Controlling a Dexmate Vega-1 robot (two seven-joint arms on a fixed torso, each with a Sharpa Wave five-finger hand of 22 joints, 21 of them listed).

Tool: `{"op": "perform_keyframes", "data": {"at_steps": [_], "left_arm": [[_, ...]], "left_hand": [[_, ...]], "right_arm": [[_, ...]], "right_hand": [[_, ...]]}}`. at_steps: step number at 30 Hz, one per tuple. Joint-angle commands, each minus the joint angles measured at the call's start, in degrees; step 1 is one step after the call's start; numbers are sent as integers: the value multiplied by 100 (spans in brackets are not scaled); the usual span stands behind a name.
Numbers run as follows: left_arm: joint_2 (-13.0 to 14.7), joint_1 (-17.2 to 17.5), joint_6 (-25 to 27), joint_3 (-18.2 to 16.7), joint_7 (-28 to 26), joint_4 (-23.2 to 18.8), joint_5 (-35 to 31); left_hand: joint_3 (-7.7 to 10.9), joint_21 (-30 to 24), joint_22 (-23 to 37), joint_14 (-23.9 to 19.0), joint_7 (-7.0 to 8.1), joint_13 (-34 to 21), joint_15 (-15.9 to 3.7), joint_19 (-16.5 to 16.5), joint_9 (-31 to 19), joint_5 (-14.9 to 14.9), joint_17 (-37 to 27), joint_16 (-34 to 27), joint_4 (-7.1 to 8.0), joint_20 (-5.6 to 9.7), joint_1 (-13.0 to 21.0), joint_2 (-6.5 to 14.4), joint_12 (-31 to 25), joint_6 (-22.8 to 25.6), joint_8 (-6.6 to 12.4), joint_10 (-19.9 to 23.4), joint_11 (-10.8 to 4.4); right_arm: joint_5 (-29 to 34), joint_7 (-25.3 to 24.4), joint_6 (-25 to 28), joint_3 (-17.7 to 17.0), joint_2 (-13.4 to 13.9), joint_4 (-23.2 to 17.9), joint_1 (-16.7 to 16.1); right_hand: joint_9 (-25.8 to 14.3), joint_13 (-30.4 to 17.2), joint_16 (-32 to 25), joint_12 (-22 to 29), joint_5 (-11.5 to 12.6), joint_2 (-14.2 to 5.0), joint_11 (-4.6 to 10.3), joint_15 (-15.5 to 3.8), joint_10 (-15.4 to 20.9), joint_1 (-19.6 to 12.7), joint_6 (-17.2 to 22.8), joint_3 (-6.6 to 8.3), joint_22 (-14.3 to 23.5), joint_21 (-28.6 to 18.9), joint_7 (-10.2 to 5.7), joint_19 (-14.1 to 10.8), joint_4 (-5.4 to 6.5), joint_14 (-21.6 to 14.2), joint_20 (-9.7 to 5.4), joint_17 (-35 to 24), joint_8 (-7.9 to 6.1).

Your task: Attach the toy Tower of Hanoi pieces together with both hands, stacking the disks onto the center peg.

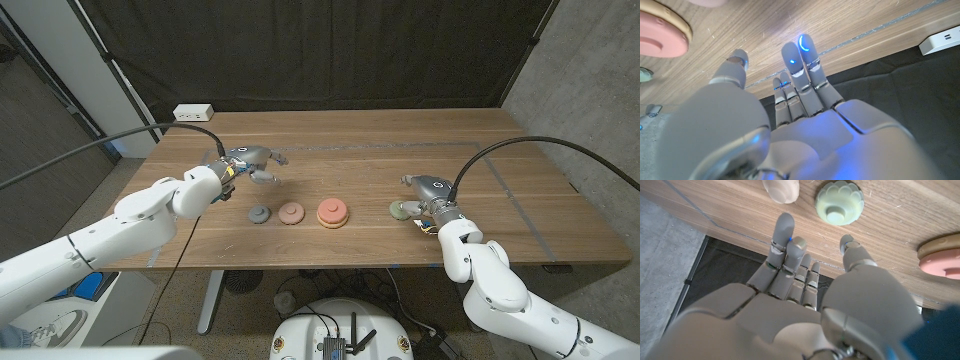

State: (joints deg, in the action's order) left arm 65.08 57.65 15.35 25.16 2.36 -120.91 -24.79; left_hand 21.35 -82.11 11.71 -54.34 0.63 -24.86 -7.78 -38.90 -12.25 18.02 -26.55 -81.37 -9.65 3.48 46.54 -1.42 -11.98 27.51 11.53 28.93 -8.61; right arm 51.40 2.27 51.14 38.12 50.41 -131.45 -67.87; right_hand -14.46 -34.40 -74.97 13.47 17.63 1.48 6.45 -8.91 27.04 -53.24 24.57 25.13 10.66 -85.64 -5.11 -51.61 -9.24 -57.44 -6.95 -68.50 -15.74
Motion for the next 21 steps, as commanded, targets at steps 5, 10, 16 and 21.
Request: {"op": "perform_keyframes", "data": {"at_steps": [5, 10, 16, 21], "left_arm": [[190, 208, -118, -114, 155, -160, 10], [207, 256, -174, -119, 193, -179, 25], [221, 298, -237, -91, 264, -195, 18], [223, 303, -264, -56, 341, -206, -21]], "left_hand": [[-15, -35, 16, 17, 4, -13, -476, 32, -8, 39, -9, -37, 30, 827, 3, -12, 2, -15, 16, 17, 20], [-16, -41, 14, 14, 7, -16, -476, 32, -8, 40, -10, -42, 31, 827, 2, -12, 2, -16, 17, 16, 23], [-18, -47, 11, 15, 2, -20, -476, 34, -7, 41, -7, -44, 31, 827, 0, -13, 5, -16, 19, 5, 27], [-18, -52, 9, 17, 1, -24, -476, 34, -6, 42, -4, -45, 32, 827, -1, -11, 0, -20, 18, 14, 24]], "right_arm": [[-107, 0, 19, 114, 44, 48, 168], [-136, 1, 8, 141, 54, 64, 209], [-163, -6, 3, 169, 59, 81, 250], [-164, 4, 16, 207, 49, 91, 290]], "right_hand": [[-15, -26, 35, -7, 49, -40, 14, -365, 55, -17, 50, 20, -3, 20, -18, 21, 11, 1, -541, -5, -3], [-17, -31, 30, -7, 56, -44, 22, -364, 72, -13, 53, 22, -4, 22, -17, 23, 12, -8, -542, -21, 1], [-19, -37, 29, -9, 63, -50, 16, -363, 77, -9, 55, 25, -4, 22, -11, 22, 13, -12, -542, -32, 4], [-21, -42, 68, -16, 72, -53, 15, -366, 88, -6, 55, 23, -3, 23, -4, 24, 10, 11, -541, 0, 13]]}}
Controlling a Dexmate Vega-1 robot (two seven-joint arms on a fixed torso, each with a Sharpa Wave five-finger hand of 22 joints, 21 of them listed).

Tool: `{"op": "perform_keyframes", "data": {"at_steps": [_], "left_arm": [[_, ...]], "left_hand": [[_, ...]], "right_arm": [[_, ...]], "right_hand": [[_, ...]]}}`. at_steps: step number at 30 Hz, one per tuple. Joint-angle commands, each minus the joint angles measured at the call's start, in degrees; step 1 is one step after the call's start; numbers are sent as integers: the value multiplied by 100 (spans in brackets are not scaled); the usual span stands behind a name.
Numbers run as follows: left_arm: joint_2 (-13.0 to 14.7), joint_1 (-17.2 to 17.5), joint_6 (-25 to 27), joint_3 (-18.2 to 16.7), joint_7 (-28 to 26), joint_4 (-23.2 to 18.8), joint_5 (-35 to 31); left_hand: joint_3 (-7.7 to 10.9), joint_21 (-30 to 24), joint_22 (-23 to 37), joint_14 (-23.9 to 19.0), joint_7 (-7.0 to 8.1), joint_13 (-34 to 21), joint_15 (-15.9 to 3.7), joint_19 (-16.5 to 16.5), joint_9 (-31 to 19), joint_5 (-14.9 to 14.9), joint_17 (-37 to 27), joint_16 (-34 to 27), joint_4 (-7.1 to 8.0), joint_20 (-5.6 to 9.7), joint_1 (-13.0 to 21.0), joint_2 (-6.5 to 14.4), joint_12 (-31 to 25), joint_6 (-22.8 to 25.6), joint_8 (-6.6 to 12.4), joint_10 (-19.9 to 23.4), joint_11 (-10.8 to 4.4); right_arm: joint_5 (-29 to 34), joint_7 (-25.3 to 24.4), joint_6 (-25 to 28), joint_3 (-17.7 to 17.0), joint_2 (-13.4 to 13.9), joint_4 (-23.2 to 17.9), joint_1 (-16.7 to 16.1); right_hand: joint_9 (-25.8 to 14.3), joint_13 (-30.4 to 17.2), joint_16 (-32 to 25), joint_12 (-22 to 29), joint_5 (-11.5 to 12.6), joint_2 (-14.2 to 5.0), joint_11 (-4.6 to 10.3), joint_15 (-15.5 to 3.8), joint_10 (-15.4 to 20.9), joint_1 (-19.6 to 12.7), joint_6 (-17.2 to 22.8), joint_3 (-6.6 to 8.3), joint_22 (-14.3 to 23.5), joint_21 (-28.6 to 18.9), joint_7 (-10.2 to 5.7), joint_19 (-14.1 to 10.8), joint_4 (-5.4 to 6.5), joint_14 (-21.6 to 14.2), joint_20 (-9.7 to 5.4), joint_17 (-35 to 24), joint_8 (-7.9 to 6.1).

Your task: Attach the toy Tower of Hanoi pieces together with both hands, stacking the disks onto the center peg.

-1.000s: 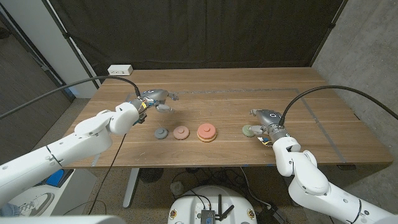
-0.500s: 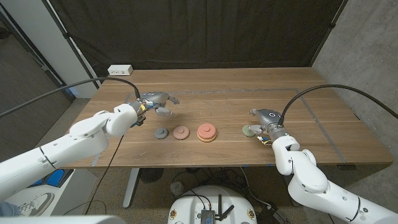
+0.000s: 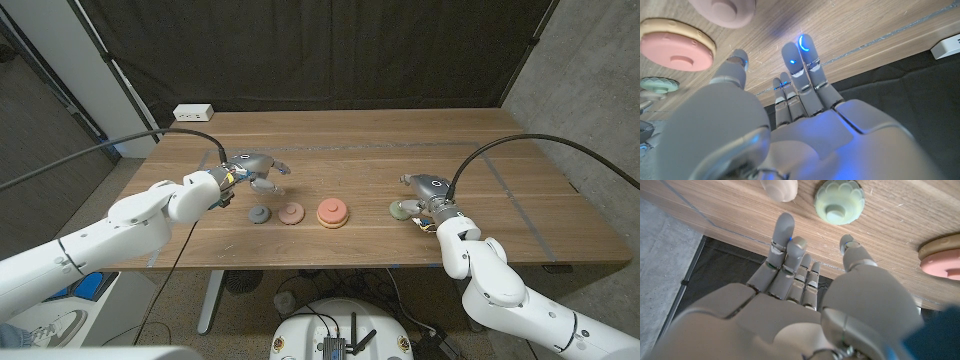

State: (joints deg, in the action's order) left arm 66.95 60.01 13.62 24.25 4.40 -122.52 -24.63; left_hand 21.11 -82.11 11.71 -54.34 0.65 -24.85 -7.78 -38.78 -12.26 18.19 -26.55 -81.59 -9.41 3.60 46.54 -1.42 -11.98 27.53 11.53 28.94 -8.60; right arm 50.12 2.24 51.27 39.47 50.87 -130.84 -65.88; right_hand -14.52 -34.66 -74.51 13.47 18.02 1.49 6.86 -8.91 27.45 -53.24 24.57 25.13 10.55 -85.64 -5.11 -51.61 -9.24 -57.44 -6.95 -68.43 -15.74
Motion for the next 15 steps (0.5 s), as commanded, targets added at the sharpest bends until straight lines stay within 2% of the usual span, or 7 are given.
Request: {"op": "perform_keyframes", "data": {"at_steps": [1, 15], "left_arm": [[34, 73, -93, 32, 141, -48, -34], [65, 142, -204, 66, 213, -50, -100]], "left_hand": [[7, -55, 8, 18, -1, -25, -476, 21, -6, 26, -1, -22, 8, 814, -1, -10, 0, -22, 18, 13, 32], [8, -83, -3, 22, -3, -38, -476, 28, -3, 32, 13, -30, 8, 815, 0, -3, -2, -19, 25, 16, 31]], "right_arm": [[-41, 5, -8, 76, 8, 30, 97], [-2, 74, 61, 172, -2, 35, 178]], "right_hand": [[-16, -17, 24, -18, 34, -55, -32, -366, 47, -5, 57, 23, 8, 23, -4, 25, 10, 11, -541, -5, 14], [-21, -37, 37, -33, 58, -66, -25, -366, 60, -2, 66, 24, 10, 21, -7, 23, 4, -4, -542, -14, 30]]}}
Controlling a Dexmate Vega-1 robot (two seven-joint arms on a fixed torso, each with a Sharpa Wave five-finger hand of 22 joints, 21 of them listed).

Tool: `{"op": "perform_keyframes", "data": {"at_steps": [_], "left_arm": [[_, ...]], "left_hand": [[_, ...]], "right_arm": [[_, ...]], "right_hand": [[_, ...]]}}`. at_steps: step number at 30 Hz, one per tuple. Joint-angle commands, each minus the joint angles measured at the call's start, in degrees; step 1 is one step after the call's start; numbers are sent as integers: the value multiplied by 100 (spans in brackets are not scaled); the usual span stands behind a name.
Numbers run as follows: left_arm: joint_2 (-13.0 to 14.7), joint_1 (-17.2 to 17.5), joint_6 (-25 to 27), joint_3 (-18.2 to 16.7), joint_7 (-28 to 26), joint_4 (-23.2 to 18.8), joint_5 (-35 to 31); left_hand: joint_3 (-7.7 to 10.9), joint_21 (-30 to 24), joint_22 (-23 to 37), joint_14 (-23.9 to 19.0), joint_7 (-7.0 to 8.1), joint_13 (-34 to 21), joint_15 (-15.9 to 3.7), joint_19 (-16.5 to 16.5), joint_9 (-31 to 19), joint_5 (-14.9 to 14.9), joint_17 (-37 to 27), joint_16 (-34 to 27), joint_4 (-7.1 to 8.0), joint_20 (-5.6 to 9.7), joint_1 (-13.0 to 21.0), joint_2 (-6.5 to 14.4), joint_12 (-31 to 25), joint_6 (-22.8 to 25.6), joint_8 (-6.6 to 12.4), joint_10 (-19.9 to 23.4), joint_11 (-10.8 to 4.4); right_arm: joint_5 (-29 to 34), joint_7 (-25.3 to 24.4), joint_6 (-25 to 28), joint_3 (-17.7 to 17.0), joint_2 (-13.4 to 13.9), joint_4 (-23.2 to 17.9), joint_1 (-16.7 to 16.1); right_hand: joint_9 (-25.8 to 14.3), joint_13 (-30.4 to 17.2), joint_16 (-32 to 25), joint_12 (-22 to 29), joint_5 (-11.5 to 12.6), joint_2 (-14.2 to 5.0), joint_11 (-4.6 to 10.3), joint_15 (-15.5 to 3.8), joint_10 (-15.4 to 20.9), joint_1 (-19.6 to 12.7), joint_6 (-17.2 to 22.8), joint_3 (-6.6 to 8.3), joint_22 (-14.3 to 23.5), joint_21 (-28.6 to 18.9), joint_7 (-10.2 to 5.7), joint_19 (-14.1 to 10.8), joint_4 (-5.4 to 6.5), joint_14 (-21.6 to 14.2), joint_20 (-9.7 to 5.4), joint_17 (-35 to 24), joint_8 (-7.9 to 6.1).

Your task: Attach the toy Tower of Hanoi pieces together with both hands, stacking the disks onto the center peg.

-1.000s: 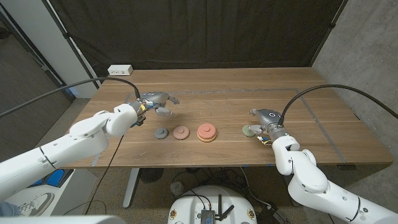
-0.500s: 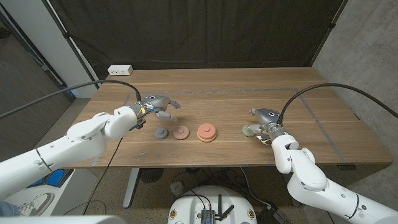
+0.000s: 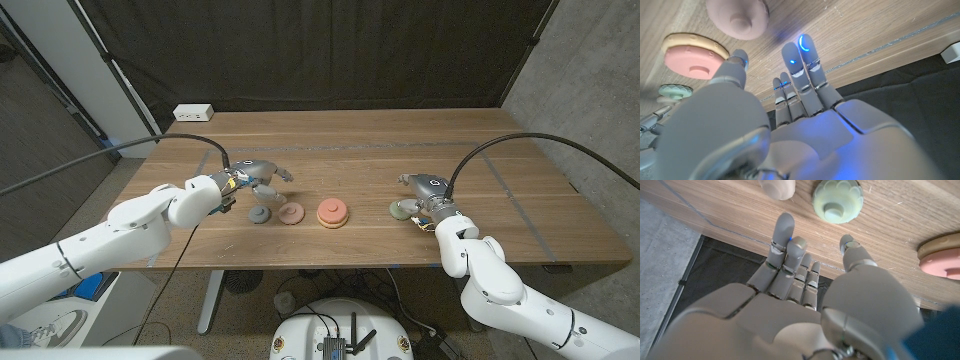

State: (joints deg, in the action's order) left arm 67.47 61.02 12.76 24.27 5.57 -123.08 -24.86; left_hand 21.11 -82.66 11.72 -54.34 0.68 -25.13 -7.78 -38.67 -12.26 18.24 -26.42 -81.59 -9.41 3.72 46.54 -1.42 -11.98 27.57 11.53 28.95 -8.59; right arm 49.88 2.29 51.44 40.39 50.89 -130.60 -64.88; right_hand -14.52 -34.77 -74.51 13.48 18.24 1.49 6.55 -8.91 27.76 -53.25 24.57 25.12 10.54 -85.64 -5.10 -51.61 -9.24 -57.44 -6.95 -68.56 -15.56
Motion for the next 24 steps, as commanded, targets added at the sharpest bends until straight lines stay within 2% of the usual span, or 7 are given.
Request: {"op": "perform_keyframes", "data": {"at_steps": [1, 15, 24], "left_arm": [[4, 34, -129, 85, 104, 15, -107], [-65, -40, -185, 209, 285, 126, -230], [-83, -168, -178, 330, 528, 111, -459]], "left_hand": [[8, -33, -5, 13, -10, -12, -476, 19, -2, 28, -8, -41, 6, 804, 2, -3, -1, -21, 27, 12, 27], [8, -64, -15, 15, -2, -6, -476, 24, -2, 34, -3, -60, -9, 806, 19, -22, 20, -46, 23, -14, 21], [4, -85, -18, 71, -32, 24, -475, 80, 2, 37, 33, -70, -101, 817, 220, -190, 96, -233, -27, -206, 73]], "right_arm": [[29, 77, 48, 91, -11, 15, 89], [73, 165, 81, 168, -54, 56, 185], [71, 188, 91, 183, -69, 74, 213]], "right_hand": [[-22, -27, 27, -33, 37, -67, 4, -366, 33, -2, 62, 25, 10, 22, -1, 23, 3, -15, -542, -13, 15], [-26, -36, 26, -51, 53, -77, 4, -364, 31, 19, 71, 26, 5, 29, -4, 31, 11, -32, -541, -38, 27], [-28, -38, 30, -57, 64, -82, -2, -365, 44, 22, 69, 28, 4, 31, -2, 31, 8, -38, -542, -44, 36]]}}
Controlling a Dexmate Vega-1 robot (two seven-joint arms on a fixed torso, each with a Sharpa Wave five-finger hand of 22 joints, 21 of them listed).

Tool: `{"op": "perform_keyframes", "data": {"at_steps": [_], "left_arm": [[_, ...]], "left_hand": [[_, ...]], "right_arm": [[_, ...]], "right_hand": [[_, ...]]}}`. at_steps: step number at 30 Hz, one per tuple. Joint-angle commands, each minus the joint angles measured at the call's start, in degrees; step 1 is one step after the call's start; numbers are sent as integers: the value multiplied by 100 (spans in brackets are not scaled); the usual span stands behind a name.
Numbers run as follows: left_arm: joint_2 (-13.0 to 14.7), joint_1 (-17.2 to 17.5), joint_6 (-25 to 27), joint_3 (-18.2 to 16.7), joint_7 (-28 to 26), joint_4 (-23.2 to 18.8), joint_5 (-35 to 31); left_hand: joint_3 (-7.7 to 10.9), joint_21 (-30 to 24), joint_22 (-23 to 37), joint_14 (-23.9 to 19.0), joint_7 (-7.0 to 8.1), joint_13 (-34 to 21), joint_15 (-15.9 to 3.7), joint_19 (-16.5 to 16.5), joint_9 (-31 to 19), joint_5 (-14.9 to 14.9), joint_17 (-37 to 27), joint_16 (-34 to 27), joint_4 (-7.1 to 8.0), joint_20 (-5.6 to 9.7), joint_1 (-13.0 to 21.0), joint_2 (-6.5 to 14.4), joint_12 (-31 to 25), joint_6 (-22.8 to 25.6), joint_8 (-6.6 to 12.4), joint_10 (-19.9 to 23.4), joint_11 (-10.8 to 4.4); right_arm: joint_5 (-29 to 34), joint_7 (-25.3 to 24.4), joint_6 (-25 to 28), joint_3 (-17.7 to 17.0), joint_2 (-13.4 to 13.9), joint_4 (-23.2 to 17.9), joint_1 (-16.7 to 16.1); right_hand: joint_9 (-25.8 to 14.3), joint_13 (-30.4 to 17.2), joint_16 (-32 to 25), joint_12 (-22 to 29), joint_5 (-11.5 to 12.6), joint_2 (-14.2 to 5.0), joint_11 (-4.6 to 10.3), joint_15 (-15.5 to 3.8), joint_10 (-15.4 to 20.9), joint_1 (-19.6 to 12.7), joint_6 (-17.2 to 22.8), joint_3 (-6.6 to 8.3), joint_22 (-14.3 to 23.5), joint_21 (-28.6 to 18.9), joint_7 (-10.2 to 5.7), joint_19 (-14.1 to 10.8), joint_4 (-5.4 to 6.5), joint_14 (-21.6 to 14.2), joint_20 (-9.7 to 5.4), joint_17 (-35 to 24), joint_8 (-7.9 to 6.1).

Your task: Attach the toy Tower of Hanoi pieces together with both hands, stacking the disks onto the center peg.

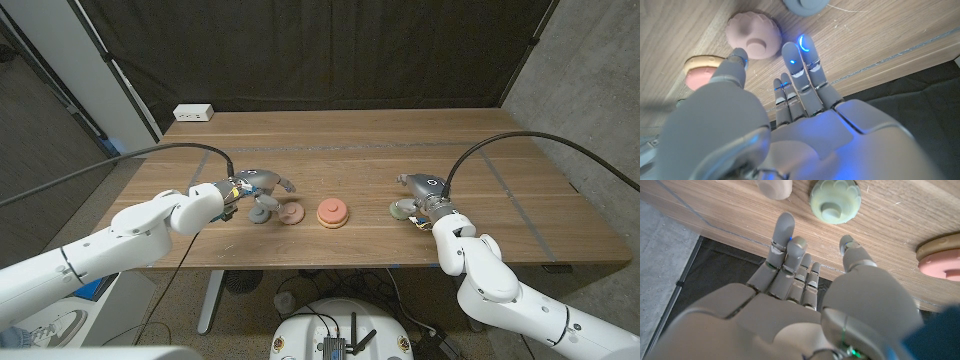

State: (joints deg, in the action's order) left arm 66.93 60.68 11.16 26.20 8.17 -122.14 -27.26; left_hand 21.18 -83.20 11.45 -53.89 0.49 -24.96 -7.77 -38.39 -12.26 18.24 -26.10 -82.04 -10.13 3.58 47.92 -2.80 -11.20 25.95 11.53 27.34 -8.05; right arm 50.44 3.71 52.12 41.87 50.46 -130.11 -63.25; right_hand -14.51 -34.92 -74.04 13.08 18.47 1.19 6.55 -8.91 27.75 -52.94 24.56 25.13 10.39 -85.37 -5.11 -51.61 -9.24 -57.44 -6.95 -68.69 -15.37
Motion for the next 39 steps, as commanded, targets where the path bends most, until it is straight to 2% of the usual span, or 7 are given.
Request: {"op": "perform_keyframes", "data": {"at_steps": [1, 14, 22, 39], "left_arm": [[-28, -145, -8, 144, 302, 10, -237], [-114, -412, -113, 319, 798, 110, -349], [-142, -454, -259, 343, 813, 169, -402], [-234, -322, -312, 401, 523, 225, -827]], "left_hand": [[-6, -34, 10, 40, -45, 11, -476, 59, 2, 36, 16, -18, -27, 830, 99, -66, 32, -113, -38, -88, 31], [-194, -38, -6, 215, -345, 70, -471, 254, 23, -77, 132, 1, 95, 767, 1, -264, 102, -919, -125, -785, 461], [-245, -40, -14, 259, -379, 87, -470, 264, 32, -113, 146, -9, 104, 773, -30, -312, 81, -1094, -107, -927, 498], [-256, -82, -17, 219, -320, 98, -472, 220, 46, -141, 162, -62, 88, 762, 41, -288, -46, -878, 28, -700, 417]], "right_arm": [[13, 40, 11, 34, -20, 28, 51], [33, 79, 46, 73, -48, 42, 88], [43, 62, 72, 70, -48, 23, 73], [82, 113, 127, 104, -52, 9, 86]], "right_hand": [[-30, -24, -14, -18, 43, -52, -5, -365, 42, -9, 71, 28, 23, 0, 0, 28, 8, -34, -542, -29, 17], [-34, -33, 7, -29, 65, -60, -7, -364, 50, 2, 72, 37, 23, 3, -6, 30, 7, -21, -542, -32, 31], [-37, -38, 29, -36, 78, -67, -7, -366, 53, 1, 73, 42, 21, 6, -7, 33, 3, -6, -542, -19, 38], [-41, -41, 28, -47, 95, -75, -4, -365, 53, 8, 84, 46, 19, 9, 1, 35, 4, -18, -541, -31, 45]]}}
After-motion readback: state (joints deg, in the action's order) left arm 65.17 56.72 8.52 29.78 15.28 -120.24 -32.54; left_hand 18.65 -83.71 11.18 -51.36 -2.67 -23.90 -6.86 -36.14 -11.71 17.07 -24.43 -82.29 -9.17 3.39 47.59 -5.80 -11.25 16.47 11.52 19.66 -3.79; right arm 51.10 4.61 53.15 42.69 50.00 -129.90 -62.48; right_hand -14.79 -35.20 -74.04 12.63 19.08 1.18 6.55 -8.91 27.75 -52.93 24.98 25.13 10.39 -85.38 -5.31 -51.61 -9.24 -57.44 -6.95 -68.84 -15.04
